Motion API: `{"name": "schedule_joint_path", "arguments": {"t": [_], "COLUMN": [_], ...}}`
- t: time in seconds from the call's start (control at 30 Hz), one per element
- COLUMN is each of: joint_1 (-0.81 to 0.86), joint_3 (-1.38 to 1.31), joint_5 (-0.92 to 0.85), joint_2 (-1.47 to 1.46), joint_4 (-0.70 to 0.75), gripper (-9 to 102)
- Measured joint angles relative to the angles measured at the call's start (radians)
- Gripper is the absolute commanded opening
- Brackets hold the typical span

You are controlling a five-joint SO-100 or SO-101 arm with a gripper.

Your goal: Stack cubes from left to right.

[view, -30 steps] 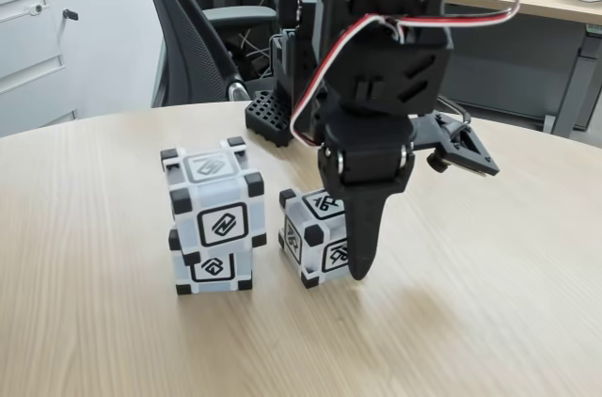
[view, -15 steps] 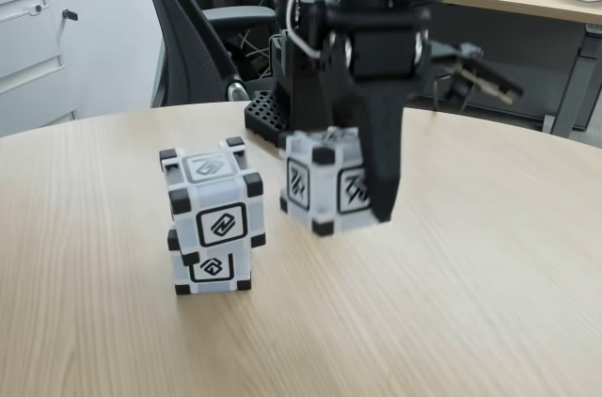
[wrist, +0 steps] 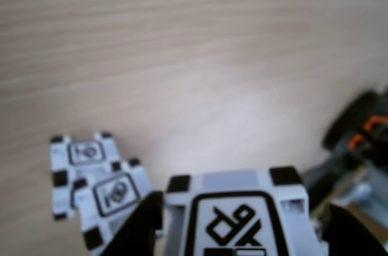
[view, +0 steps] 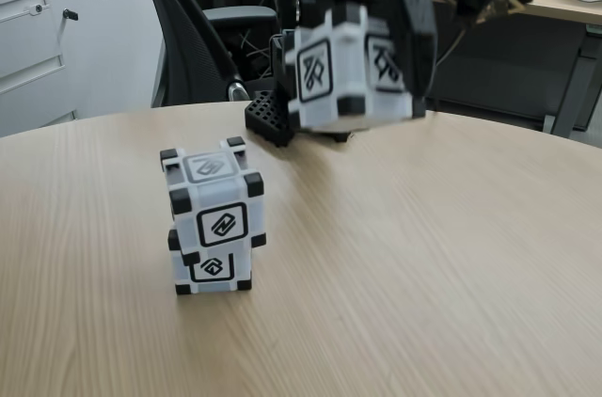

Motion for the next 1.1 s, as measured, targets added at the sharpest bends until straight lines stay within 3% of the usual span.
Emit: {"name": "schedule_joint_path", "arguments": {"t": [1.1], "joint_1": [0.382], "joint_3": [0.005], "joint_5": [-0.209], "joint_2": [0.003], "joint_4": [0.0], "gripper": [0]}}
